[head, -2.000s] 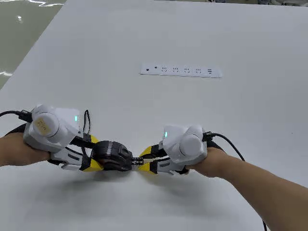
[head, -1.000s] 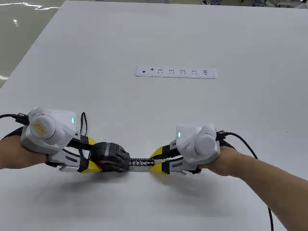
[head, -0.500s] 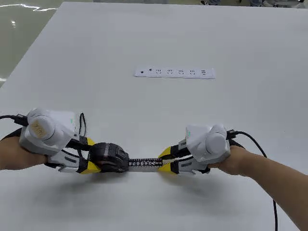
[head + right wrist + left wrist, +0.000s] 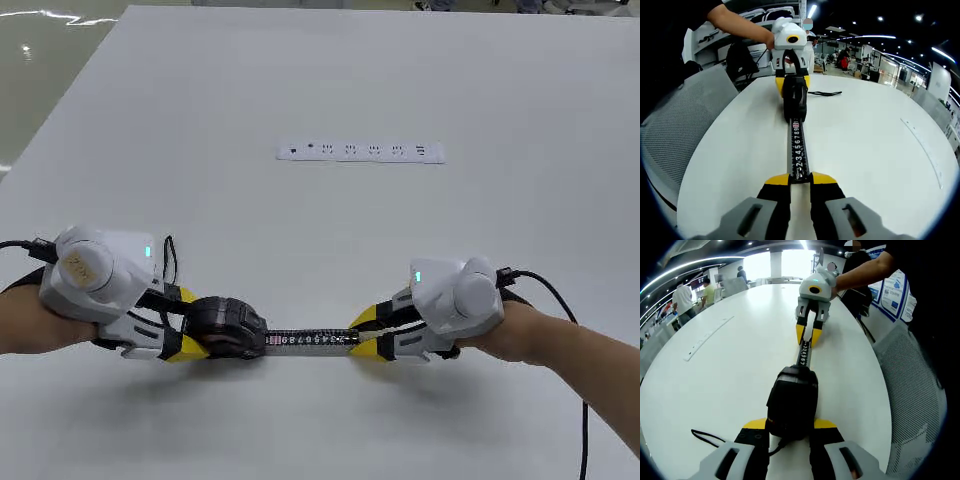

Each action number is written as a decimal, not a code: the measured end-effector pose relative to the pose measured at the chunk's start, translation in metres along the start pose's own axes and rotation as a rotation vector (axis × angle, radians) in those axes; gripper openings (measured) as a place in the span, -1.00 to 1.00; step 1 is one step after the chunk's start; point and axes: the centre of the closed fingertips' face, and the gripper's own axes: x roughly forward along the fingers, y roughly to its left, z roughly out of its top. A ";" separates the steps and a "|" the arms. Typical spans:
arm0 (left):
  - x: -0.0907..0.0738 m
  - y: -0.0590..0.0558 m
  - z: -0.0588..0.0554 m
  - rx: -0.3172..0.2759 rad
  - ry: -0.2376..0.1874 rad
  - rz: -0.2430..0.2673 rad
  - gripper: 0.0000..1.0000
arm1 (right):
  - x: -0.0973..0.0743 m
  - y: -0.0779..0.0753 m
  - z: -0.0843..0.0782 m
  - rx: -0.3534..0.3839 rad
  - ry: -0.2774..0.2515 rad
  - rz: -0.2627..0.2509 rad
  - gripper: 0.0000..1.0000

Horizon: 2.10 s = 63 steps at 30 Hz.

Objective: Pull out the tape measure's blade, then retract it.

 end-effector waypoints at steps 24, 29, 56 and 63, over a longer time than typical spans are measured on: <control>0.000 0.000 0.000 -0.004 0.005 -0.001 -0.45 | -0.050 -0.004 -0.040 0.022 0.054 -0.014 -0.75; 0.001 0.000 0.001 -0.004 0.006 -0.003 -0.45 | -0.060 -0.005 -0.049 0.031 0.068 -0.019 -0.75; 0.003 0.000 0.002 0.035 0.074 -0.008 -0.44 | -0.078 -0.006 -0.067 0.023 0.130 -0.027 -0.73; 0.003 -0.001 0.002 0.033 0.082 -0.009 -0.43 | -0.077 -0.005 -0.067 0.015 0.148 -0.023 -0.72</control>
